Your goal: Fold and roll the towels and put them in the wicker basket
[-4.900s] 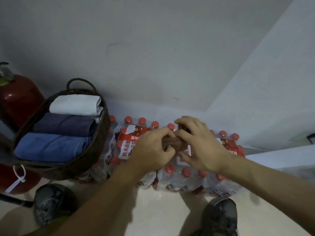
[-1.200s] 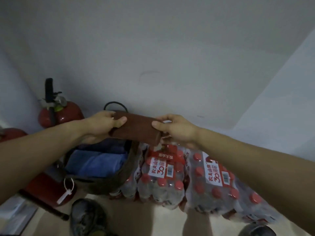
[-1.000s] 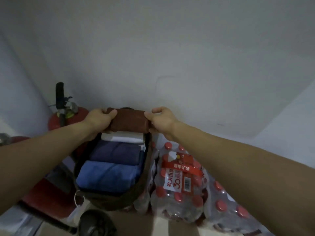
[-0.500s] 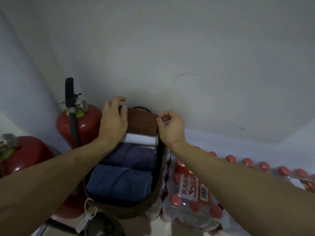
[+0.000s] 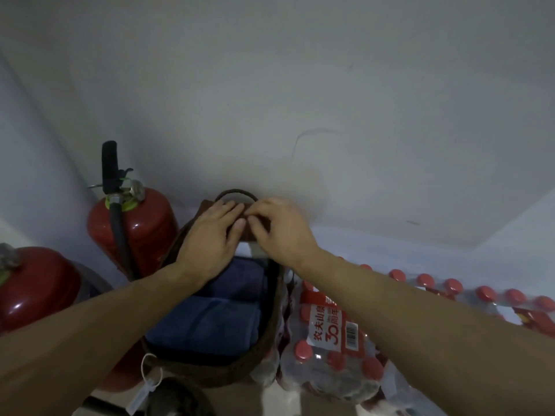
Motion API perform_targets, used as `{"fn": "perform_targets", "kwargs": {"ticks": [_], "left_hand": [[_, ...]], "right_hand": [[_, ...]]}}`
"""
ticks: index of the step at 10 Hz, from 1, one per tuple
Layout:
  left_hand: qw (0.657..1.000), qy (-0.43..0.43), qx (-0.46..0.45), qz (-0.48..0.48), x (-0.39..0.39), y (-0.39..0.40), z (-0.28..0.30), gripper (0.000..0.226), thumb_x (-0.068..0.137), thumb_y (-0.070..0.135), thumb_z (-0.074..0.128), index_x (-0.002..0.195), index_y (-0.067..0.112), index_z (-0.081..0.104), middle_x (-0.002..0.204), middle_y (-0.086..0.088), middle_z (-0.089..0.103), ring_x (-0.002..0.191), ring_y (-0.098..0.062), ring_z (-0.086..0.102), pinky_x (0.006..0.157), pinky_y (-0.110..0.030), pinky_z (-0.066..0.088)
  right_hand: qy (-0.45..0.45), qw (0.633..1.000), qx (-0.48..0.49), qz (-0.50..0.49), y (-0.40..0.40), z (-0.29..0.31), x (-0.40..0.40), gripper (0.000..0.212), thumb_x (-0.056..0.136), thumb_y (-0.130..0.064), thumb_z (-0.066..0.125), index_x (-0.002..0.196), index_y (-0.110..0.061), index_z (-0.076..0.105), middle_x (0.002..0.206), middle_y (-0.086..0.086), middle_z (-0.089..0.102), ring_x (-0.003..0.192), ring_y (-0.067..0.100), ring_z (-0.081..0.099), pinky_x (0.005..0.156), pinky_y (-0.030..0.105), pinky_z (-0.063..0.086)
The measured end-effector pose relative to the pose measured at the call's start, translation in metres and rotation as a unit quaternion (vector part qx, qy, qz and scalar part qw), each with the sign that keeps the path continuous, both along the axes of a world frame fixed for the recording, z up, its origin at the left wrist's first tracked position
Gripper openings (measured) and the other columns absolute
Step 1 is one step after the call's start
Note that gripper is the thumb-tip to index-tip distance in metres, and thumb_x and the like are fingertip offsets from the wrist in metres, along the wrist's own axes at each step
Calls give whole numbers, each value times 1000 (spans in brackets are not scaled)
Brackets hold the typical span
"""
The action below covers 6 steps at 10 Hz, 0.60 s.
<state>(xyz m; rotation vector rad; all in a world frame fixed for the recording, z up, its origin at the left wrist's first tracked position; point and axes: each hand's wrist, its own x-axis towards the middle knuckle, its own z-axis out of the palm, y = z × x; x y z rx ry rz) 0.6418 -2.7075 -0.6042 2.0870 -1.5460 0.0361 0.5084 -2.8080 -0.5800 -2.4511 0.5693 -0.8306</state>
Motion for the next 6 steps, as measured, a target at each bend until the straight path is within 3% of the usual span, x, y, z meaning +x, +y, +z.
{"fn": "perform_targets", "kwargs": {"ticks": [1, 2, 3, 4, 5, 6], "left_hand": [[999, -26, 23, -37, 11, -2, -7, 48, 102, 33, 42, 144, 10, 43, 151, -9, 39, 144, -25, 29, 118, -29, 14], [997, -16, 56, -57, 16, -2, -6, 54, 101, 39, 39, 148, 12, 37, 154, -6, 35, 145, -22, 25, 118, -27, 12], [994, 62, 66, -68, 18, -2, 13, 58, 98, 32, 52, 150, 15, 32, 155, -3, 32, 144, -17, 28, 116, -23, 17], [991, 76, 78, -75, 15, 3, 53, 62, 94, 17, 60, 149, 15, 32, 155, -5, 31, 142, -18, 31, 114, -21, 20], [992, 73, 67, -74, -1, 9, 108, 47, 93, 16, 60, 139, 19, 48, 140, -2, 52, 119, -19, 55, 101, -23, 40], [985, 114, 83, -96, -34, 22, 162, 27, 93, 21, 62, 120, 22, 62, 118, 3, 65, 94, -14, 65, 84, -20, 52]], "right_hand": [[87, 996, -32, 7, -3, -18, -7, 31, 90, -27, 68, 116, -9, 72, 121, 9, 68, 111, 24, 60, 102, 29, 41], [71, 997, 22, -7, 1, -25, -12, 37, 88, -21, 71, 122, -6, 68, 130, 12, 63, 123, 26, 57, 110, 29, 36], [91, 994, 63, -8, 4, -14, -16, 44, 89, -23, 71, 130, -9, 63, 141, 9, 56, 132, 23, 50, 113, 25, 30], [123, 989, 80, -30, 7, 10, -37, 57, 85, -33, 73, 137, -15, 57, 150, 5, 46, 136, 18, 45, 111, 19, 25], [129, 985, 113, -24, 11, 47, -79, 53, 86, -31, 72, 135, -16, 58, 146, 4, 50, 134, 17, 47, 112, 23, 31], [100, 974, 204, -14, 13, 92, -131, 29, 92, -18, 67, 120, -10, 66, 121, 5, 66, 112, 14, 62, 104, 34, 46]]}}
